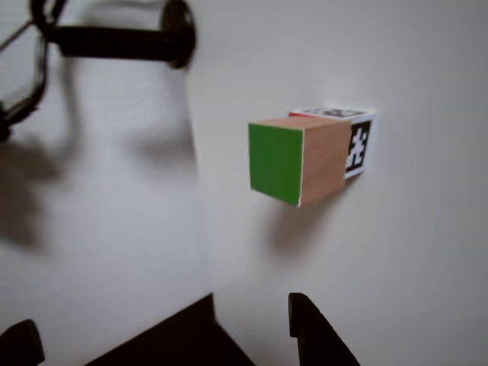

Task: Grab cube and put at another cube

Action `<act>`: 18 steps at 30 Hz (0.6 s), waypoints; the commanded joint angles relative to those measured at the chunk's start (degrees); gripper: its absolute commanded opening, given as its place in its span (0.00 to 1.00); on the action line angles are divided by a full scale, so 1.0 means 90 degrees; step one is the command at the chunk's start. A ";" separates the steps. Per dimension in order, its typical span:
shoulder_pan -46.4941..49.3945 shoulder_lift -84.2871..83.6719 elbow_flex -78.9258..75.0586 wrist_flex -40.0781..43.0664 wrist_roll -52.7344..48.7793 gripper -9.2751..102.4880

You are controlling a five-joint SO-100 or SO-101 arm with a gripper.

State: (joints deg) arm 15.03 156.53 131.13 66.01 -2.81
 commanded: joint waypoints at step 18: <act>-0.1152 0.3545 0.4668 -0.0488 0.0605 0.08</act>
State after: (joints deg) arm 5.27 188.26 174.55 58.62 3.69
